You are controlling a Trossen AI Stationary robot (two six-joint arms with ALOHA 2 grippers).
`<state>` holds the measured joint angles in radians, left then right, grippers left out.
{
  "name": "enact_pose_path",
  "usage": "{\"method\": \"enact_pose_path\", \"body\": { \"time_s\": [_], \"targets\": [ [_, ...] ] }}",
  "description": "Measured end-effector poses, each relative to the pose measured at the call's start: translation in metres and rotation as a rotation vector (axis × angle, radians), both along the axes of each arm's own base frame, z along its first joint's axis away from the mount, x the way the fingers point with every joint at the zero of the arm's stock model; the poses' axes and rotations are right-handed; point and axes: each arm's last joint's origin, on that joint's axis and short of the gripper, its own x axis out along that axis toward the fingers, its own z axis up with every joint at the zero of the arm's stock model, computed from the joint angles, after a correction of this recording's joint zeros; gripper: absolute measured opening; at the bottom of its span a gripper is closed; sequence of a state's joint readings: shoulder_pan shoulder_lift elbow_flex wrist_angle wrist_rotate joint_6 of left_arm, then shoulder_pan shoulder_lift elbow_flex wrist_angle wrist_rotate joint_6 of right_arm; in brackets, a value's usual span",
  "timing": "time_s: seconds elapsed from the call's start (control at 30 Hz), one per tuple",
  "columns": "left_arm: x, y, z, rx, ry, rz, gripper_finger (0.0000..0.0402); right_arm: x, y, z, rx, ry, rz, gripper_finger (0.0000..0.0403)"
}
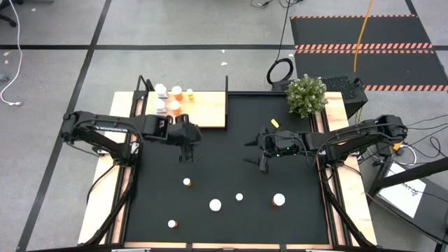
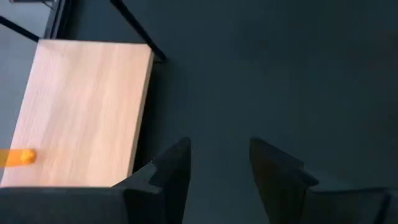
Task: Pick and place medicine bottles onto shelf by color
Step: Put the small orange pill bottle aligned with the other small orange pill bottle on the shelf
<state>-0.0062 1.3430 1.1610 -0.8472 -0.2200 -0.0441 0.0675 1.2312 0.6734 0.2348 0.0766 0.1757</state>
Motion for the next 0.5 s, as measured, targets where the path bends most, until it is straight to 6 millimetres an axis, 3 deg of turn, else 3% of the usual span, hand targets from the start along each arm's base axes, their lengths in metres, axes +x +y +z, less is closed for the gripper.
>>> {"method": "enact_pose_path", "body": {
  "time_s": [0.17,0.33,0.5],
  "targets": [
    [0.001,-0.021,0.003,0.011,-0.049,-0.037,0.0163,0.009,0.021,0.038,0.002,0.047,0.025,0.0264],
    [0.0,-0.043,0.003,0.013,-0.069,-0.089,0.0163,0.006,0.044,0.073,0.045,0.149,0.067,0.0228],
    [-0.005,-0.069,0.003,0.025,-0.087,-0.128,0.0163,-0.003,0.065,0.09,0.125,0.217,0.081,0.0199]
  ]
}}
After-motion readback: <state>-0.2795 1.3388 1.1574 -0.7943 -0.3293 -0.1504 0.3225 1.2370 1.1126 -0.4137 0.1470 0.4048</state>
